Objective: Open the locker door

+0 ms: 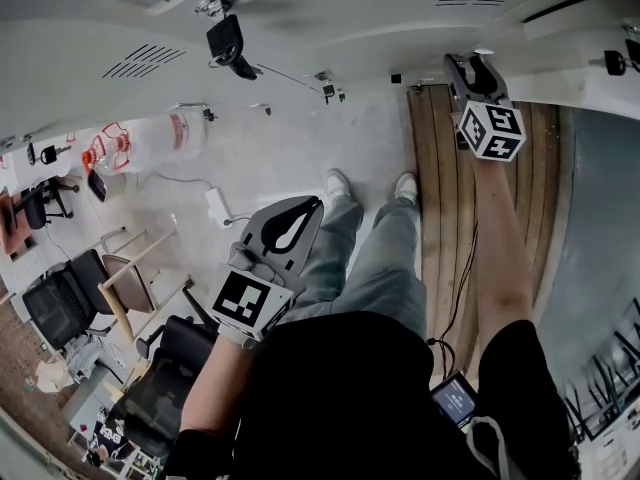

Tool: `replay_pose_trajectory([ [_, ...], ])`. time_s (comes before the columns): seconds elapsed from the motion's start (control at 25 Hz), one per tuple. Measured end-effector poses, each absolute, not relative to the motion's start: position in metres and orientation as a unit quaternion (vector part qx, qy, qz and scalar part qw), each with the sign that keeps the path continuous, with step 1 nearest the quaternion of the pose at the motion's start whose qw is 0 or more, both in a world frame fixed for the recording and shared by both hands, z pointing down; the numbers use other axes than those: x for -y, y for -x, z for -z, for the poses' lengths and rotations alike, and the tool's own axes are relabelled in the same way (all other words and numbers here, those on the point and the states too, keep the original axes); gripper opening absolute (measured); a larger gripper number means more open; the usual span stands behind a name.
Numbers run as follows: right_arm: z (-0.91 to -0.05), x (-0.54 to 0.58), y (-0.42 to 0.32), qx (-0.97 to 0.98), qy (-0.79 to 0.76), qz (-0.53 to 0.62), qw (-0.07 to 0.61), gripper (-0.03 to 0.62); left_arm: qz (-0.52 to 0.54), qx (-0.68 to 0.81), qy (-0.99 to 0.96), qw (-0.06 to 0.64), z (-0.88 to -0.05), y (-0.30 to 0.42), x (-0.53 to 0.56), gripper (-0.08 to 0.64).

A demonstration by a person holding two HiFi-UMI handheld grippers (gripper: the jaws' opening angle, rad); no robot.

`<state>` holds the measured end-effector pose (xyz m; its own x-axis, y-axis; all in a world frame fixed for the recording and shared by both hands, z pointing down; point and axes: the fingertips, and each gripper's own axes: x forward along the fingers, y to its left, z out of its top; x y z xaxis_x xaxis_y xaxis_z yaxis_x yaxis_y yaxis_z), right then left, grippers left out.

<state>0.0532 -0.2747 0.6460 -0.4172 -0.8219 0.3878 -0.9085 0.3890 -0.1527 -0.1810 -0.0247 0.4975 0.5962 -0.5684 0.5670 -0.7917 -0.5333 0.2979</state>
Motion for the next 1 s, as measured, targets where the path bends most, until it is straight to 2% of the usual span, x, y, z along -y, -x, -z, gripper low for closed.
replay_pose_trajectory([
  [0.24, -0.646, 0.265, -0.057, 0.819, -0.533, -0.177, 0.121, 0.208, -0.210, 0.393, -0.853, 0.272, -0.499, 0.176, 0.025, 0.029],
  [0.44, -0.647, 0.244, -0.072, 0.815, -0.539, -0.170, 0.125, 0.133, -0.212, 0.382, -0.858, 0.270, -0.499, 0.168, 0.024, 0.029],
  [1.0, -0.649, 0.171, -0.115, 0.812, -0.538, -0.180, 0.136, 0.143, -0.210, 0.326, -0.886, 0.256, -0.495, 0.112, 0.021, 0.029],
])
